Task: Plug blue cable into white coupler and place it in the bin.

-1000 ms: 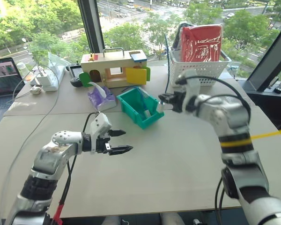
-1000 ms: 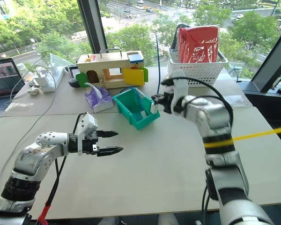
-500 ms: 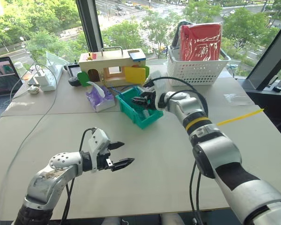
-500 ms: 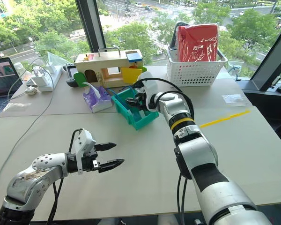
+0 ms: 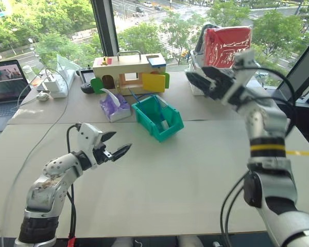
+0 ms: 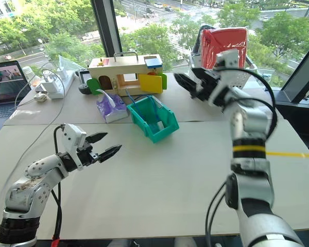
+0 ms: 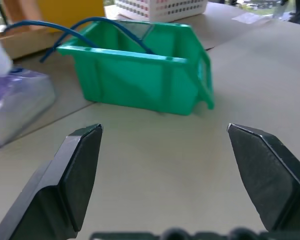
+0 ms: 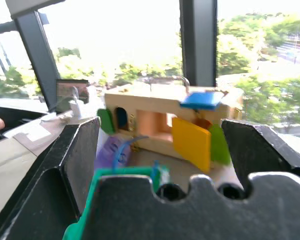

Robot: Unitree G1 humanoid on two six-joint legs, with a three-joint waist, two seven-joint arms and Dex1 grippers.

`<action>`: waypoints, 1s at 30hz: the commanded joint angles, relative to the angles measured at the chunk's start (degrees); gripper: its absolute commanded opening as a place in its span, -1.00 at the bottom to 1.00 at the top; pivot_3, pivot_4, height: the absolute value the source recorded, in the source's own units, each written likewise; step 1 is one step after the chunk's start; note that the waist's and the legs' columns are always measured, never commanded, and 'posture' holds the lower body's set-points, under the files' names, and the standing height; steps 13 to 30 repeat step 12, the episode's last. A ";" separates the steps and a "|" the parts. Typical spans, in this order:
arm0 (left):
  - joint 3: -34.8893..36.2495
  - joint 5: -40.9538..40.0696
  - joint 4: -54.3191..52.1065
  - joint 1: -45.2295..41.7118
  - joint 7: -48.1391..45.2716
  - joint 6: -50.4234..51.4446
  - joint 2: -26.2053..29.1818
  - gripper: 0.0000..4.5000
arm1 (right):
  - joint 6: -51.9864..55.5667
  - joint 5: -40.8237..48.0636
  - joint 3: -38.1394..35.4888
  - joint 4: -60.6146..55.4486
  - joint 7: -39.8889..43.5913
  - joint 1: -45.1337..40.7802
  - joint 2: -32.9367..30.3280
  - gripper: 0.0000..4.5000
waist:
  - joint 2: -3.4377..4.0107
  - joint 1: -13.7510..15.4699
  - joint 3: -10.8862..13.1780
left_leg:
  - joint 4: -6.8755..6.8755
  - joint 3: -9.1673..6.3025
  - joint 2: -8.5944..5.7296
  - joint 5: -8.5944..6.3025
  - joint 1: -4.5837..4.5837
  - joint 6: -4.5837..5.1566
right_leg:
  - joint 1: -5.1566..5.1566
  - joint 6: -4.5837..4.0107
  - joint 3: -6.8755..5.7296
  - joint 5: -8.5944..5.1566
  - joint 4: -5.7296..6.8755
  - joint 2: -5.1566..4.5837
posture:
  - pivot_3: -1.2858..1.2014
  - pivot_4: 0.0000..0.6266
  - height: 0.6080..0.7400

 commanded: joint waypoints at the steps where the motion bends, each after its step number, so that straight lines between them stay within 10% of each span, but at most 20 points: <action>1: 2.61 -0.53 2.81 -0.61 -0.32 -4.71 -0.62 0.90 | -3.82 -4.80 1.11 -14.13 0.08 15.61 -4.38 0.97 | 0.01 -0.09 0.01 | 0.02 0.01 -0.01 0.00 0.00 0.01 | -0.01 0.00 0.01 0.00 -0.03 -0.01 | 0.03 -0.52 1.00; 6: 2.02 0.11 6.08 -1.51 0.06 -6.13 -1.11 0.90 | -1.94 0.22 -1.60 -21.82 -3.60 28.23 0.35 0.97 | 0.00 -1.38 0.02 | 0.05 0.08 0.02 0.01 0.24 0.00 | 0.02 -0.01 0.12 0.00 0.12 0.05 | 0.03 -0.52 1.00; 30: -3.57 5.14 11.69 -4.03 -2.07 -6.07 1.55 0.90 | -7.30 -2.34 -0.86 -13.60 -6.06 26.96 2.78 0.97 | -0.02 -0.95 0.03 | 0.09 0.08 0.01 0.18 0.43 -0.29 | 0.30 0.35 0.12 -0.09 0.09 0.06 | 0.03 -0.52 1.00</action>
